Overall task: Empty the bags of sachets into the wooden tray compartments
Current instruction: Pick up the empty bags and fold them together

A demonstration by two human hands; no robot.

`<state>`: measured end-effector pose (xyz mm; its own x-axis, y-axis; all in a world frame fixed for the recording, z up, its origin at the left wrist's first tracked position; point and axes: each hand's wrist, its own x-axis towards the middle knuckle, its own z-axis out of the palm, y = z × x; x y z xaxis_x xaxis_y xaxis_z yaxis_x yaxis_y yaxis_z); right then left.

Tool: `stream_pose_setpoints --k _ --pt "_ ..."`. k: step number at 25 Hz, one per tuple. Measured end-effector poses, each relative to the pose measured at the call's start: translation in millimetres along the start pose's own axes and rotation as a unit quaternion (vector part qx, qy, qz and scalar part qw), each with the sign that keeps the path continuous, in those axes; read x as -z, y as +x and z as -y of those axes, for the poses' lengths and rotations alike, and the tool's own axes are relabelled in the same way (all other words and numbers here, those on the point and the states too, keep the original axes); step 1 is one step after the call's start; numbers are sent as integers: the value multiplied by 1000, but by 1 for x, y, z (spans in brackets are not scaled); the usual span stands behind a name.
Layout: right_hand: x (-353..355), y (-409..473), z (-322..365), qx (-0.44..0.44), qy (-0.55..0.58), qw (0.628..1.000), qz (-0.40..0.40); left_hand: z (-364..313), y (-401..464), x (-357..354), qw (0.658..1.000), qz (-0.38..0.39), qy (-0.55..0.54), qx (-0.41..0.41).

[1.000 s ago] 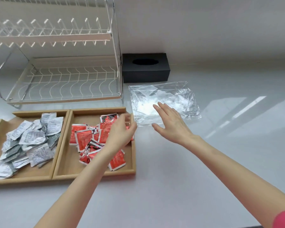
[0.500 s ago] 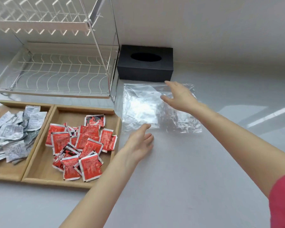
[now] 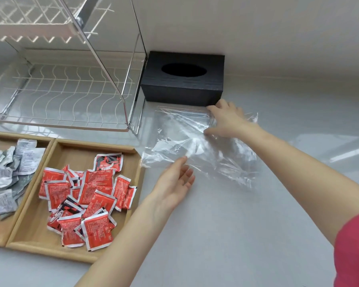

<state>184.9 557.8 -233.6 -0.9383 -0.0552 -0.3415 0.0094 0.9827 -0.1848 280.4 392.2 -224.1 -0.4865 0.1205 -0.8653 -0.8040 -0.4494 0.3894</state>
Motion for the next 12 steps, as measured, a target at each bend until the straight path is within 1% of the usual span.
stream_pose_setpoints --k 3,6,8,10,12 --pt "2 -5 -3 -12 12 1000 18 -3 -1 7 1000 6 14 -3" --pt "6 -14 -6 -29 36 998 34 -6 -8 12 999 34 33 -10" --pt "8 -25 -5 -40 85 994 47 -6 -14 14 998 45 39 -23" --pt "13 -39 -5 -56 209 975 52 -6 -23 16 996 63 46 -39" --pt "20 -57 -4 -68 376 923 44 -7 -32 18 992 89 65 -62"
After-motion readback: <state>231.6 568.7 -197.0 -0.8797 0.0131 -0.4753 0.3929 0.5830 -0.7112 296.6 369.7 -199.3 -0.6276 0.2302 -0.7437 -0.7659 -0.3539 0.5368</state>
